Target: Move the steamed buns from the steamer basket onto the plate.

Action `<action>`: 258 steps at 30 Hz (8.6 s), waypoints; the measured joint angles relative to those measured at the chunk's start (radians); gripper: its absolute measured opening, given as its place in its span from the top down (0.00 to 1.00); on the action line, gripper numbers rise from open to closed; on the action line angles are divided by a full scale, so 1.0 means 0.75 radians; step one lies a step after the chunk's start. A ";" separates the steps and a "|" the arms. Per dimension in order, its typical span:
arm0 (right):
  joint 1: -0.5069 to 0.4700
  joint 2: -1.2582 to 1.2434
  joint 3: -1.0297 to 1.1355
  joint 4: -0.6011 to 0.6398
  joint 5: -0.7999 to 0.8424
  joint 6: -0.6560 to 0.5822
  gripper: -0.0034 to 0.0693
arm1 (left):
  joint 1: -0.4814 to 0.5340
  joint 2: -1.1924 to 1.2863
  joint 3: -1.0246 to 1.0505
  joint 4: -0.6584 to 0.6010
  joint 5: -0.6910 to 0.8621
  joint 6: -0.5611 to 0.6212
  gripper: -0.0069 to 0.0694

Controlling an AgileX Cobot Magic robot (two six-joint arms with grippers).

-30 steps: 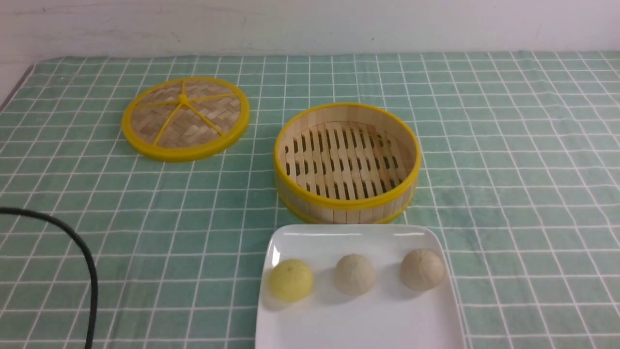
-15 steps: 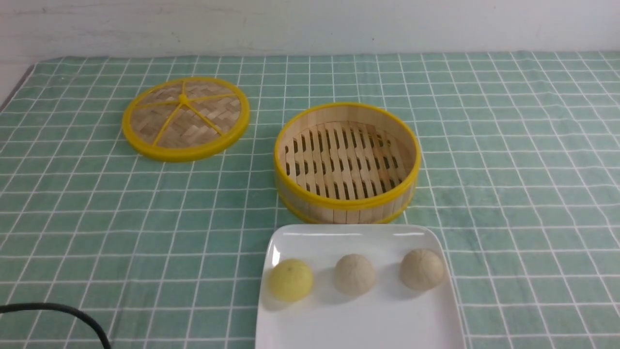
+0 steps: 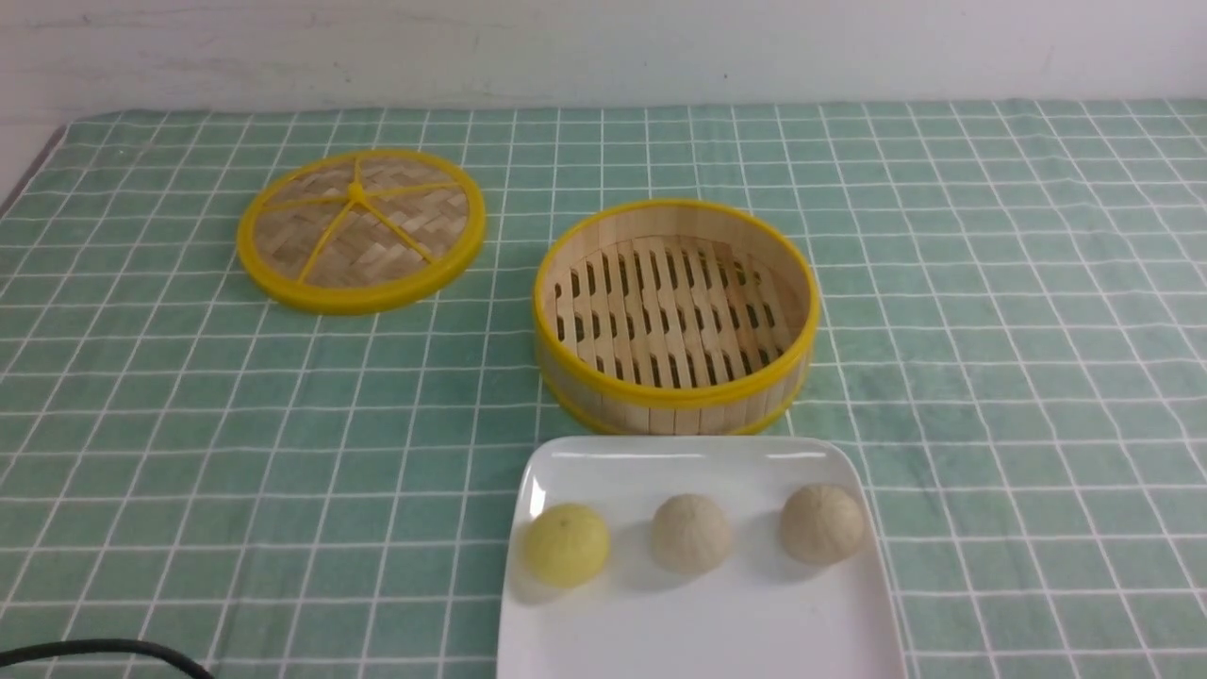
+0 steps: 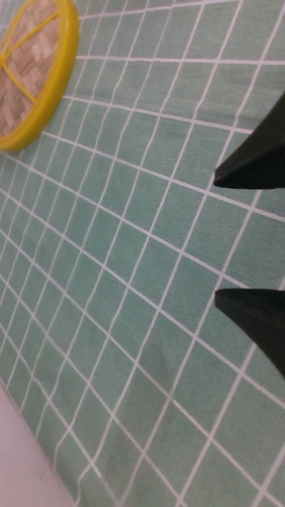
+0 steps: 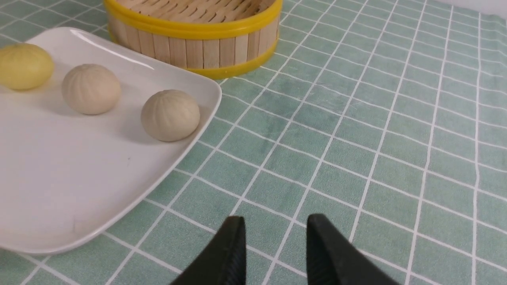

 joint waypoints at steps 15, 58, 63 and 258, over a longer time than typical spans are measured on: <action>0.000 0.000 0.000 0.000 0.000 0.000 0.62 | -0.029 0.000 0.007 0.070 -0.030 0.028 0.43; 0.000 0.000 0.000 0.000 0.000 0.000 0.62 | -0.029 0.000 0.009 -0.301 -0.065 0.569 0.43; 0.000 0.000 0.000 0.000 0.000 0.000 0.62 | -0.029 0.000 0.009 -0.301 -0.065 0.569 0.43; -0.467 0.002 0.238 0.022 -0.293 0.066 0.62 | -0.029 -0.001 0.009 -0.305 -0.066 0.561 0.43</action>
